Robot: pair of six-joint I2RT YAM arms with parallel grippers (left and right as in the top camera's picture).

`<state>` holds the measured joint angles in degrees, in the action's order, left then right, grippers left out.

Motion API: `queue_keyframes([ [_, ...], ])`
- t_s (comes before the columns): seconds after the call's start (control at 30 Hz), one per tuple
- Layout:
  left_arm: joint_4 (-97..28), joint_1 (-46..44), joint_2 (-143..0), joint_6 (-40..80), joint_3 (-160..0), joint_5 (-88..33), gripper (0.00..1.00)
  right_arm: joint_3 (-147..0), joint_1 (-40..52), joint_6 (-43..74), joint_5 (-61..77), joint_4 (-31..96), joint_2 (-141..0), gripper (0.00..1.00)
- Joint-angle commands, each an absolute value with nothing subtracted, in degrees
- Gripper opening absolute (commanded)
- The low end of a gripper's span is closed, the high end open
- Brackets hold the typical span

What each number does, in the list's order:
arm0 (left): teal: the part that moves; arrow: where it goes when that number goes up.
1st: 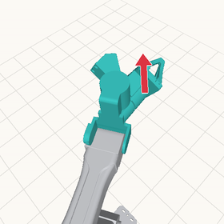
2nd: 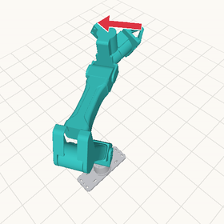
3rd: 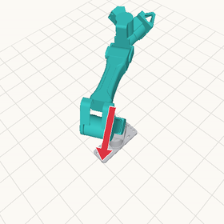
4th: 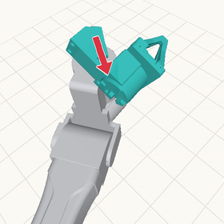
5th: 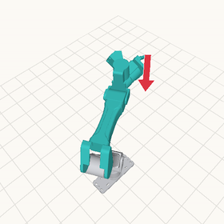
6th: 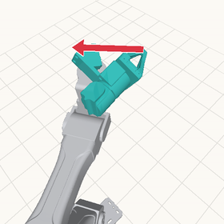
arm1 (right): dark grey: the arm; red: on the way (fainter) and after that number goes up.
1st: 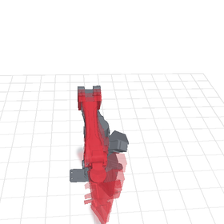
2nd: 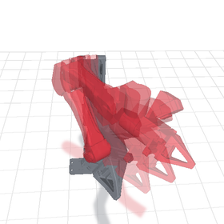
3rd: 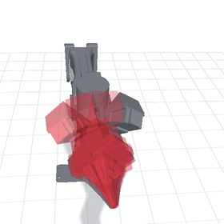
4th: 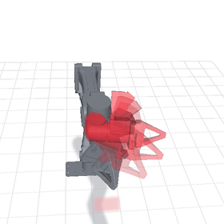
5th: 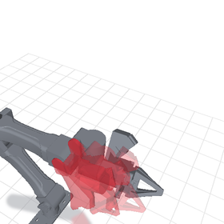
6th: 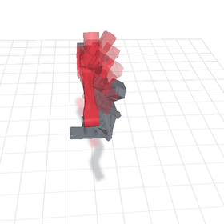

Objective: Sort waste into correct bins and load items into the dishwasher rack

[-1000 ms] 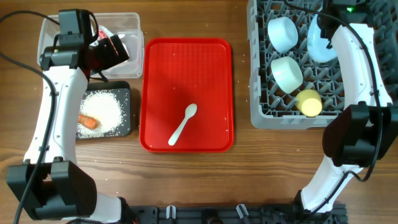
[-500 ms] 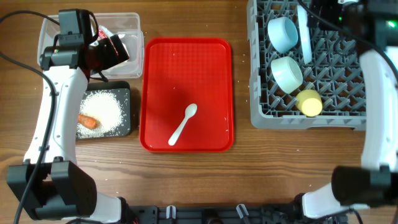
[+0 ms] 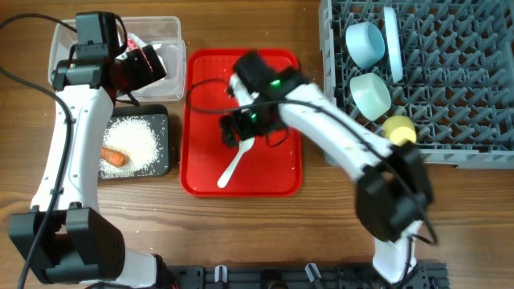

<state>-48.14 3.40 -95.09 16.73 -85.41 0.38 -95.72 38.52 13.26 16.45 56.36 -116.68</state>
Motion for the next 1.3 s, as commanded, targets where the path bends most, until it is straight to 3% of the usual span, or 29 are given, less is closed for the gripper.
queue_keyframes([
  [0.0,-48.01,3.77,-95.57,17.37,-85.52,1.15,1.0,-95.55,40.97,13.91,11.05,56.38,-125.25,0.97],
  [0.1,-48.01,3.77,-95.57,17.37,-85.52,1.15,1.0,-95.5,40.75,14.02,7.57,56.27,-128.97,0.89],
  [0.2,-48.01,3.77,-95.57,17.37,-85.52,1.15,1.0,-92.88,40.75,15.66,3.11,52.1,-130.47,0.71],
  [0.27,-48.01,3.77,-95.57,17.37,-85.52,1.15,1.0,-90.06,40.58,18.35,0.71,50.33,-131.07,0.48],
  [0.37,-48.01,3.77,-95.57,17.37,-85.52,1.15,1.0,-86.56,39.53,19.68,0.6,48.82,-131.07,0.23],
  [0.5,-48.01,3.77,-95.57,17.39,-85.52,1.15,1.0,-86.56,38.37,19.7,1.1,48.66,-131.04,0.15],
  [0.57,-48.01,3.77,-95.57,17.37,-85.52,1.15,1.0,-86.8,37.17,19.7,1.3,48.38,-131.04,0.04],
  [1.03,-48.01,3.77,-95.57,17.37,-85.52,1.15,1.0,-94.61,26.15,12.38,7.27,48.8,-107.15,0.04],
  [1.27,-48.01,3.77,-95.57,17.37,-85.52,1.15,1.0,-93.91,15.09,12.01,-15.62,54.83,-101.03,0.04],
])
